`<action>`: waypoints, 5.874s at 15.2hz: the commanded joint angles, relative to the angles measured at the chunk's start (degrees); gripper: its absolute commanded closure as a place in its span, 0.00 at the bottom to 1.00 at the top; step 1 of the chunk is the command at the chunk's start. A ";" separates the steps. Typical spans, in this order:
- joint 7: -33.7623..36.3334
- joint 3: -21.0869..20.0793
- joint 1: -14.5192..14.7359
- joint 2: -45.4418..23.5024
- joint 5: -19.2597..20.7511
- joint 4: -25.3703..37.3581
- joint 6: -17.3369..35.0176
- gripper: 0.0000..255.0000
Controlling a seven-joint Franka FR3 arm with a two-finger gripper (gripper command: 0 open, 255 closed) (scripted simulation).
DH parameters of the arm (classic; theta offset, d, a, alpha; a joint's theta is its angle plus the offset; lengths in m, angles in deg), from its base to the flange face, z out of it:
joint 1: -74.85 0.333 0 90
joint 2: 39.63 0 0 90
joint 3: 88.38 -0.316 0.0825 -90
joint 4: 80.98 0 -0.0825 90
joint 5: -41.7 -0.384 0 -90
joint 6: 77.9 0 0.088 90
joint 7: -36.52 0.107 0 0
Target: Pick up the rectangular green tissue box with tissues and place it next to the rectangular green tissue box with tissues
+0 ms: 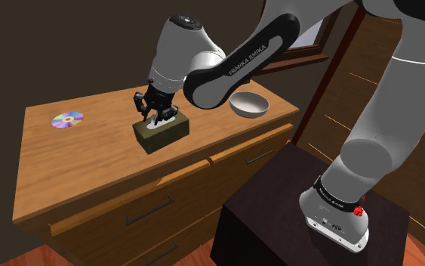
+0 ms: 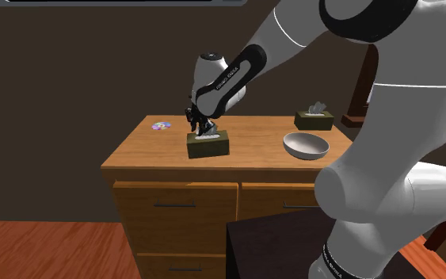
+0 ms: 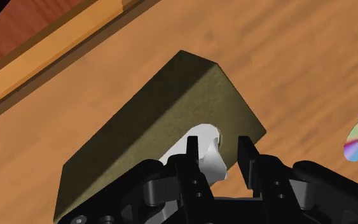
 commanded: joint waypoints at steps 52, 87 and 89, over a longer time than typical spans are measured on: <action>-33.41 7.29 -5.33 25.74 -33.82 9.70 -30.44 1.00; -84.83 45.16 -17.64 20.78 -41.14 15.06 -43.44 1.00; -87.32 46.82 -18.60 18.40 -41.64 17.85 -44.75 1.00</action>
